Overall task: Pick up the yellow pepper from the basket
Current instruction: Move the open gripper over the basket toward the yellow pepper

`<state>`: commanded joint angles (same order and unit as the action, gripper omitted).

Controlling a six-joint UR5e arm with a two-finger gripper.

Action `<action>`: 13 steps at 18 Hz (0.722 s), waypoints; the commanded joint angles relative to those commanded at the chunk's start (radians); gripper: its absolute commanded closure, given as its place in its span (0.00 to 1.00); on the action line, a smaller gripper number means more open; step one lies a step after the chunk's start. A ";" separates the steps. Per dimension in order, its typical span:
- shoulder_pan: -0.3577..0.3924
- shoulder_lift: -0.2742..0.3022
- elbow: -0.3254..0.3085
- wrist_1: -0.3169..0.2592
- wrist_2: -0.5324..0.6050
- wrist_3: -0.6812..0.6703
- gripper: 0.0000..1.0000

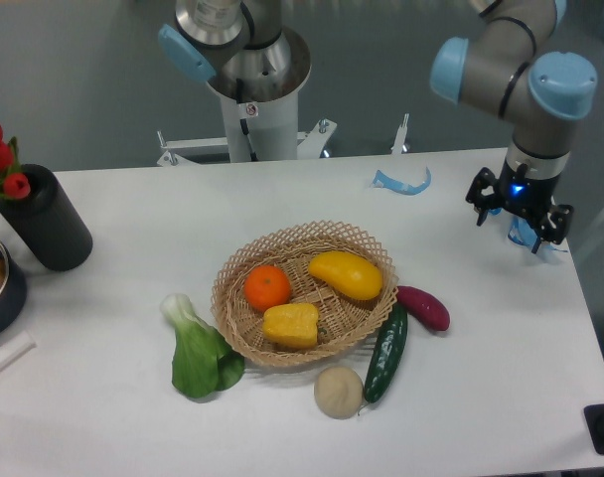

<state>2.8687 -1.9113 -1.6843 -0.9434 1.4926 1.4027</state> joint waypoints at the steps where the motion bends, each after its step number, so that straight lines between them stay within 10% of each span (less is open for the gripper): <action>1: -0.002 0.002 0.000 0.002 -0.008 -0.051 0.00; 13: -0.227 0.018 -0.041 0.008 -0.081 -0.301 0.00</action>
<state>2.6418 -1.8929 -1.7257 -0.9357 1.4113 1.1013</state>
